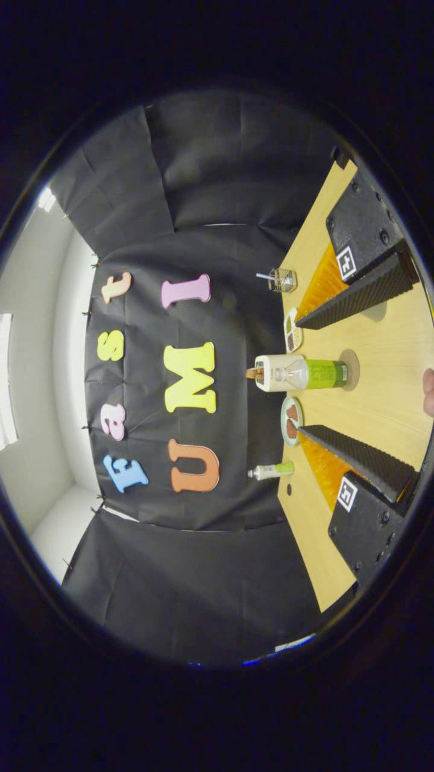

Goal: Take the bottle from table, then pour the juice into the cup, finally place the bottle on the coaster

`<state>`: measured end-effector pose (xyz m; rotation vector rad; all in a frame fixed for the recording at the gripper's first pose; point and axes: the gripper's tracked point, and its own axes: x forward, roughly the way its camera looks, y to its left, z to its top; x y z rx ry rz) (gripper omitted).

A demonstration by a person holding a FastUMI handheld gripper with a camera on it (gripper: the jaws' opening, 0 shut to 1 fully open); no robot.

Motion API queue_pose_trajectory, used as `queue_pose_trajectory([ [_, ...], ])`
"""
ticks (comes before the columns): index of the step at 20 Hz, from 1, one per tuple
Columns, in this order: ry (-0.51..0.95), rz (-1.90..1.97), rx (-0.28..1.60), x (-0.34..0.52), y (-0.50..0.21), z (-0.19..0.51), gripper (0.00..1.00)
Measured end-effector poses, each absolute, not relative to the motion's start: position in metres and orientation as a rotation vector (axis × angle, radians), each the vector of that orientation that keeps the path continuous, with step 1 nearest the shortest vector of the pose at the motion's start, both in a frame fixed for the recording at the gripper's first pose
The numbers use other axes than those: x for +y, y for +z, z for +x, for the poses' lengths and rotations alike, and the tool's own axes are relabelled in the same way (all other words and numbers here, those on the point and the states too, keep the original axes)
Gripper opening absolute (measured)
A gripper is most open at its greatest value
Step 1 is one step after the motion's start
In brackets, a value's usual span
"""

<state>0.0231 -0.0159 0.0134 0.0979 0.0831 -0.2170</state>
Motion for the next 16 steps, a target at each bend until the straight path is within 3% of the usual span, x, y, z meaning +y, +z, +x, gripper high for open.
queue_pose_trajectory([
  [16,-0.251,0.103,0.096,-0.012,0.014,0.011,1.00],
])
